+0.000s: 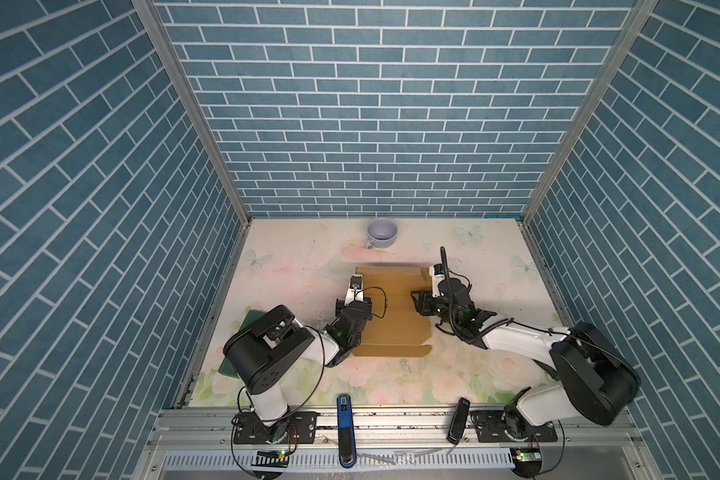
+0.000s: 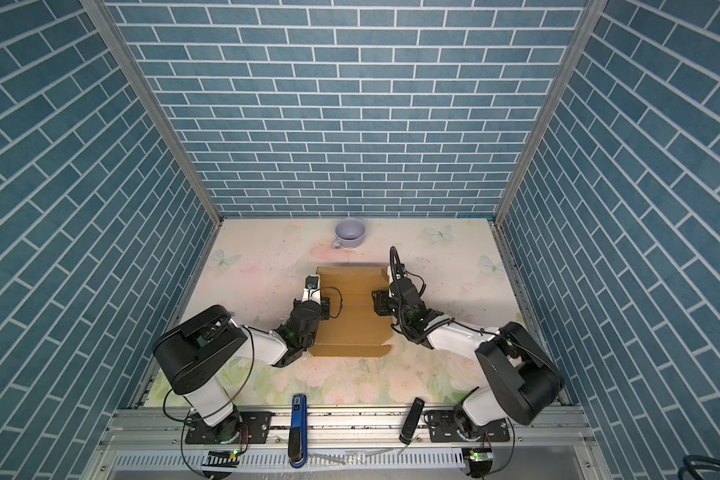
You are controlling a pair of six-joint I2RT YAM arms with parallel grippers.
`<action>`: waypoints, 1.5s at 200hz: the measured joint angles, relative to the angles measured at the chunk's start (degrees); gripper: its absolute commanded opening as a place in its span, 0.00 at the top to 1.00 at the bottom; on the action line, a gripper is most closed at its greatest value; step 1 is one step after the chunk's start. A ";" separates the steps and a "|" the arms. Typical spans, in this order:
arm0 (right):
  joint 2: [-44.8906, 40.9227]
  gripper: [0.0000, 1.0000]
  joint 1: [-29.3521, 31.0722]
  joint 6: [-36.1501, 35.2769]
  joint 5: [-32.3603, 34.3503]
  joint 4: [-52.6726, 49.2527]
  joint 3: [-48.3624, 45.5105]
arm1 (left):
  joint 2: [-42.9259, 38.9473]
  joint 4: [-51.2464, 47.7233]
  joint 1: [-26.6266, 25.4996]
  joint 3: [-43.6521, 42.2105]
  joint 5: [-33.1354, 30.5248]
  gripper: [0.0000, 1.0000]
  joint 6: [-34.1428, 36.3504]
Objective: Fold the paper box
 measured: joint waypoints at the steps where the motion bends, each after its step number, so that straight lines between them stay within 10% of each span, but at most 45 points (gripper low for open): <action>1: -0.46 0.45 0.00 -0.02 0.04 -0.35 0.00 | -0.02 0.00 0.00 0.00 0.00 0.98 0.00; 100: -18.75 0.43 -12.94 -5.95 3.67 -22.14 0.92 | -1.88 -2.71 0.15 -0.04 0.35 0.98 -0.07; 199: -4.92 0.46 -19.43 -14.36 -15.50 -17.68 5.92 | -2.01 -4.79 0.48 0.68 0.72 0.99 -0.20; 300: 5.31 0.48 -19.43 -17.00 -21.51 -14.73 12.66 | -1.88 -5.70 0.52 1.57 1.55 0.99 -0.17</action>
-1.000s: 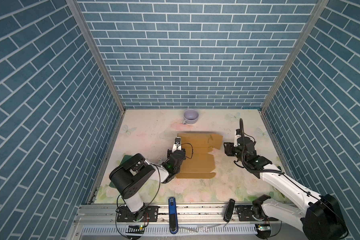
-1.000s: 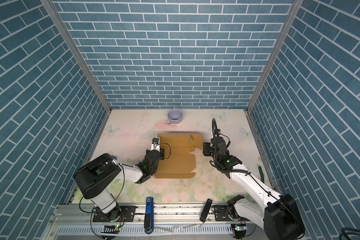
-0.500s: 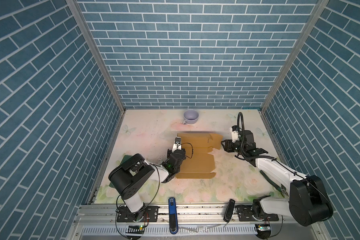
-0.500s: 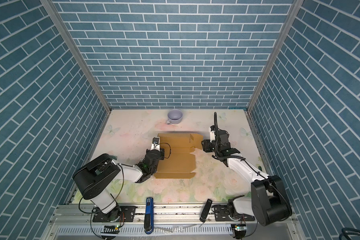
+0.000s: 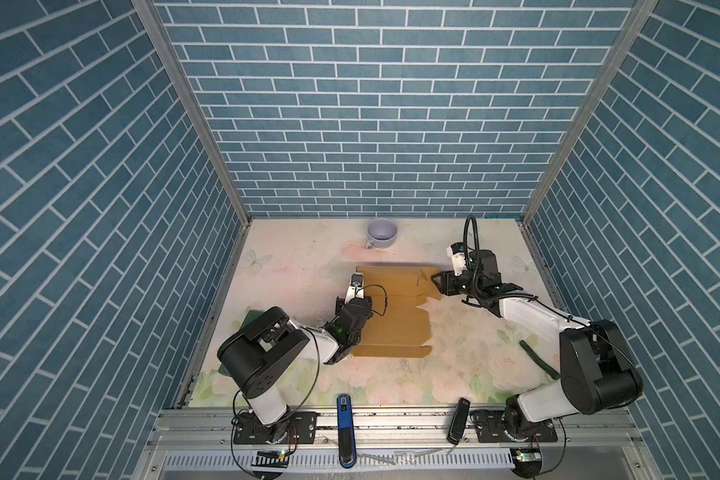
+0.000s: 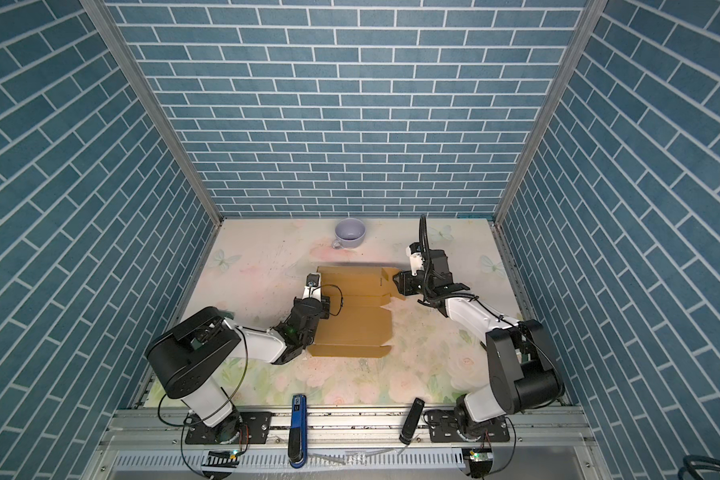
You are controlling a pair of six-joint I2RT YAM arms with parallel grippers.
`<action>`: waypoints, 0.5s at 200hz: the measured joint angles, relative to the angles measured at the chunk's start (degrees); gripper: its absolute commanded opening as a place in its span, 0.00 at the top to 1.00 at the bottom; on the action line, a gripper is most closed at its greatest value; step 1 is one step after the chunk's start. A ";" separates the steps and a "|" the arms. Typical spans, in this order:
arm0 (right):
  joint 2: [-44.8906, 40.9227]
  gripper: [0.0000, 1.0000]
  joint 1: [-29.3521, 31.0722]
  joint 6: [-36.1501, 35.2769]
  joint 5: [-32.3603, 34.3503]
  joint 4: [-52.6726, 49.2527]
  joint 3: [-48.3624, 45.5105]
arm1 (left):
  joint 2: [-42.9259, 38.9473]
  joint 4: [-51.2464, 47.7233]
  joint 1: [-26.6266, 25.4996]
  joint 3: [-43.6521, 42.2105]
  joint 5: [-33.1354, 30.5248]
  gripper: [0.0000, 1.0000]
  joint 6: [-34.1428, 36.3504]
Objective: Fold the paper box
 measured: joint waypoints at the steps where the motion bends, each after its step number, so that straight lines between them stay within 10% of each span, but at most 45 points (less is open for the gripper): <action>1: 0.13 0.48 0.00 -0.04 -0.04 0.04 0.02 | 0.00 0.00 0.00 0.00 0.00 0.99 0.00; 100: 4.20 0.52 0.00 -0.33 -3.21 3.02 0.02 | 1.07 0.02 0.00 1.07 0.00 0.99 -0.09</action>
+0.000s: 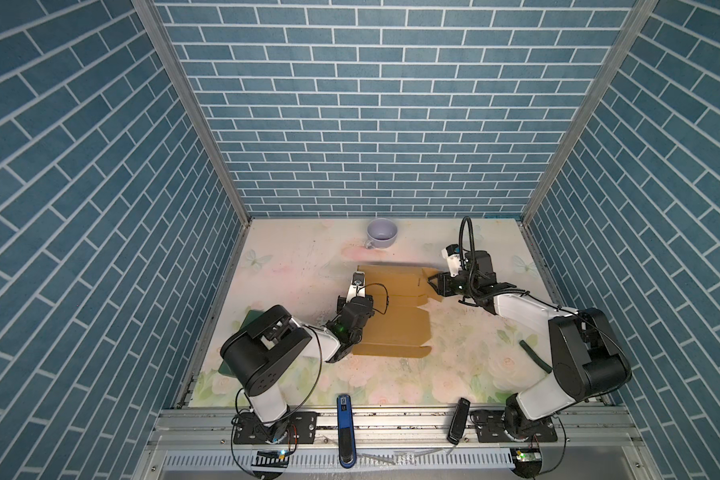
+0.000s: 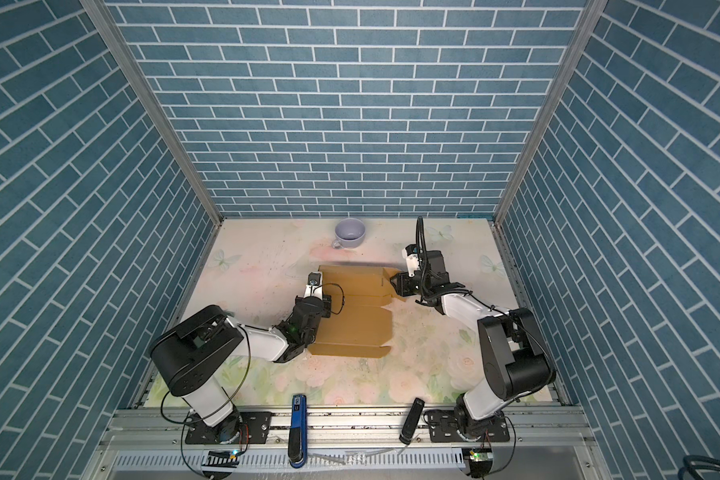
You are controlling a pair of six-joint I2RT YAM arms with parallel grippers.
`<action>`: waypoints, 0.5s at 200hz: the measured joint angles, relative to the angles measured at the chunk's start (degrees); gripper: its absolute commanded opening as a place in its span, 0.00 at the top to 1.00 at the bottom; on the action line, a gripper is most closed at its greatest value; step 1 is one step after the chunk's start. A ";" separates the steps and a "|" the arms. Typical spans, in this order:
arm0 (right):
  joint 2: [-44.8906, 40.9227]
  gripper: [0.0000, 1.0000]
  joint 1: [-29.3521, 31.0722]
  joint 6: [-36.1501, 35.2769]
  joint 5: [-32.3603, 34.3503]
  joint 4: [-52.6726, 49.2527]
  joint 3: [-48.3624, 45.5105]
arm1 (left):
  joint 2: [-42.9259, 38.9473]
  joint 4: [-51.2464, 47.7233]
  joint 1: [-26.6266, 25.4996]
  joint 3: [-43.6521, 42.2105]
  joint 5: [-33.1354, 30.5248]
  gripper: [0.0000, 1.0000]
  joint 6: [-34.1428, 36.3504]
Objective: Fold the paper box
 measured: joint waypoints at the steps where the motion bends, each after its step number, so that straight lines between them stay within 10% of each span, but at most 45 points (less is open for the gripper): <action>1: 0.02 0.52 0.00 0.02 -0.02 0.02 0.00 | 0.00 0.00 0.00 0.00 0.00 0.99 0.00; 100: 0.72 0.80 1.70 0.42 -1.11 -0.17 0.02 | 0.76 -0.33 0.02 0.87 -0.15 1.00 -0.59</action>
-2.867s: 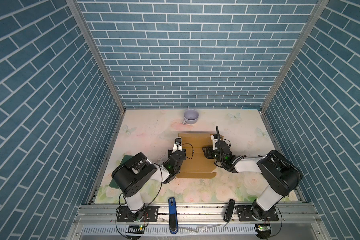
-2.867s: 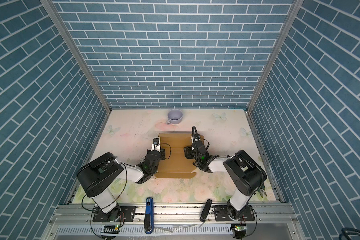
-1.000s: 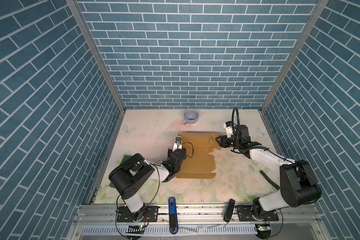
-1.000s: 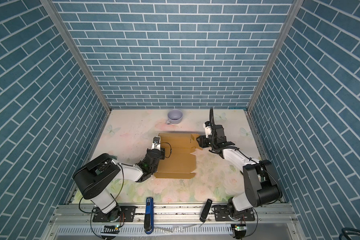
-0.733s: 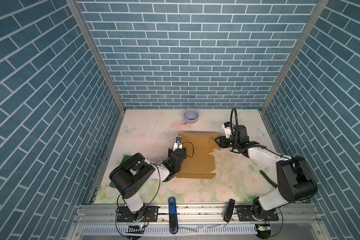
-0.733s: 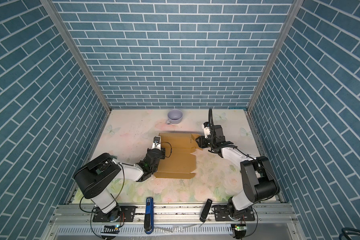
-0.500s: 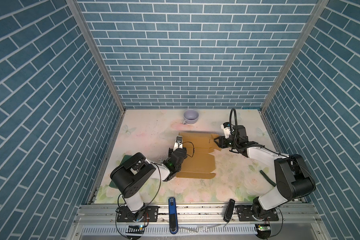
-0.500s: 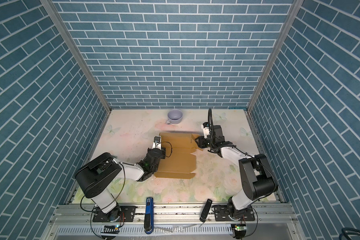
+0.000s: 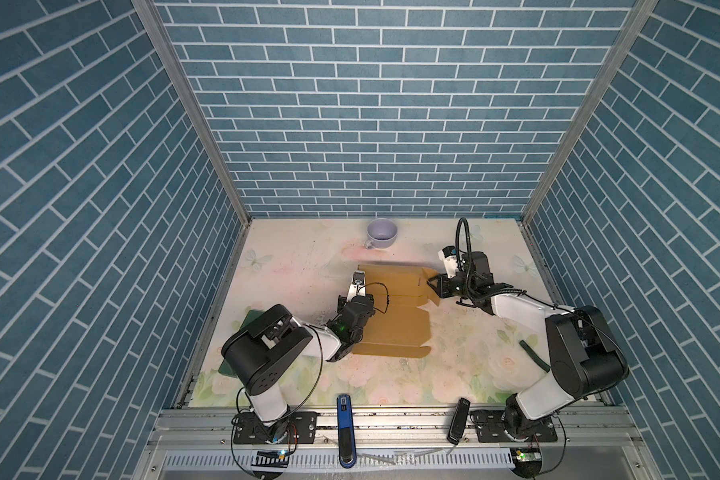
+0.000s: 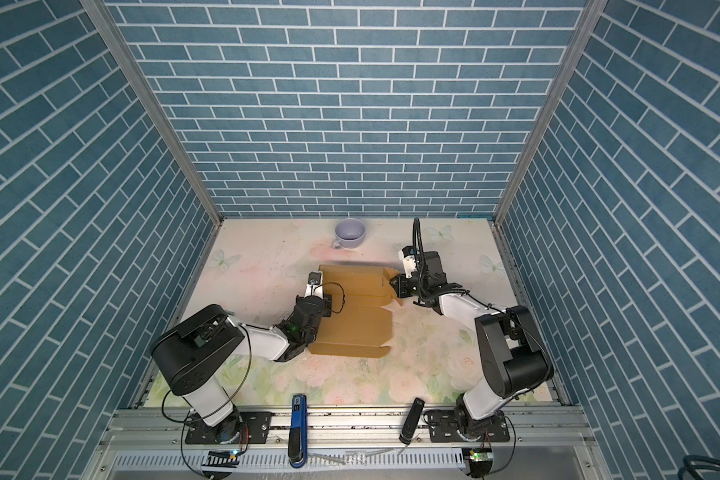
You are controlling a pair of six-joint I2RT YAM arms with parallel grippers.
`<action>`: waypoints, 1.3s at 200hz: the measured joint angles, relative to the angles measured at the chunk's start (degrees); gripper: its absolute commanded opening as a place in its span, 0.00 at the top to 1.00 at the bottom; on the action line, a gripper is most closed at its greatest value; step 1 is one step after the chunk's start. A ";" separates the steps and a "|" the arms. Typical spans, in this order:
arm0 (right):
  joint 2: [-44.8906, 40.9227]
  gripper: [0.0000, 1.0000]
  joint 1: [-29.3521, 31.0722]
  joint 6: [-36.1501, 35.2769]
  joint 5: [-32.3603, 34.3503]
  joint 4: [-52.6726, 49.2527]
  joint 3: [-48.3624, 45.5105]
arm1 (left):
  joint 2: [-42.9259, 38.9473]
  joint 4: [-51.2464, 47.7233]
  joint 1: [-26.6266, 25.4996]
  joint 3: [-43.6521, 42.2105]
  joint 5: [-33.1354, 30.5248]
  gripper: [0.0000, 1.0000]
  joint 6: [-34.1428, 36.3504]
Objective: Fold the paper box
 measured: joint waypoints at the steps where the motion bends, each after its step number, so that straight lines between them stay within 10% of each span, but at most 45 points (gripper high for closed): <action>1: 0.00 0.81 0.07 0.00 0.02 -0.07 0.00 | 0.04 0.02 0.00 0.02 -0.07 1.00 -0.02; 260: -2.67 0.82 11.69 0.31 14.58 -8.87 3.08 | 1.68 0.59 0.61 1.38 -1.40 1.00 -1.79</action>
